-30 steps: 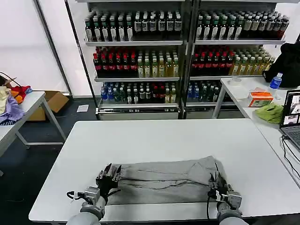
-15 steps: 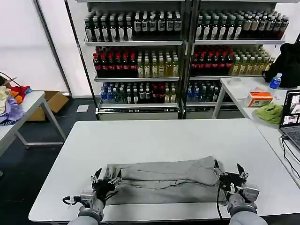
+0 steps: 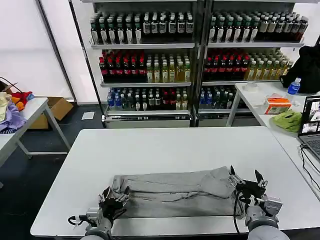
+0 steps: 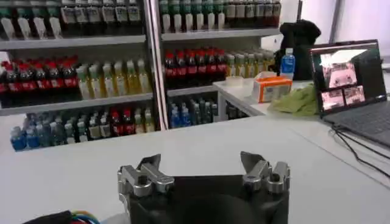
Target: Fold and organize the clothes.
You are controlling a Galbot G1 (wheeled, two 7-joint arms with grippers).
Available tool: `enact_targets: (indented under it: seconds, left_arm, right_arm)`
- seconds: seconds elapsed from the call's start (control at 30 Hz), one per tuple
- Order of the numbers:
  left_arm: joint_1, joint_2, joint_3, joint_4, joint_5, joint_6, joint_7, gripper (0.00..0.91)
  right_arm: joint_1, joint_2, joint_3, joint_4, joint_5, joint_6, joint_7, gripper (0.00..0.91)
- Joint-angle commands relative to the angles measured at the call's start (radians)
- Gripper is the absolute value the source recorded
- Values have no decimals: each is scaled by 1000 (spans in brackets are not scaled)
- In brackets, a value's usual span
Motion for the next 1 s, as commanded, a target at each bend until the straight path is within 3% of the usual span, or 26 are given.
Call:
enact_targets:
  seconds: [0.03,0.57,0.77,1.0]
  left_arm:
    - [10,-8,-18,37,-20,-11,20,10]
    - [-6,-6,-75,68,-30,-74,34,0]
    - [-25,116,-228,-18,-103,-47,36,0]
    - [-69,410,-461,25,-229,-3,39,0]
  right_arm:
    - [-1,-2,5,14,5,3,1,907]
    - [25,-17,7,-16,18,10,-2,907]
    - [44,-21,-11,-15,14,5,-4,907]
    - [48,-23,-26,-16,12,5,-5,907]
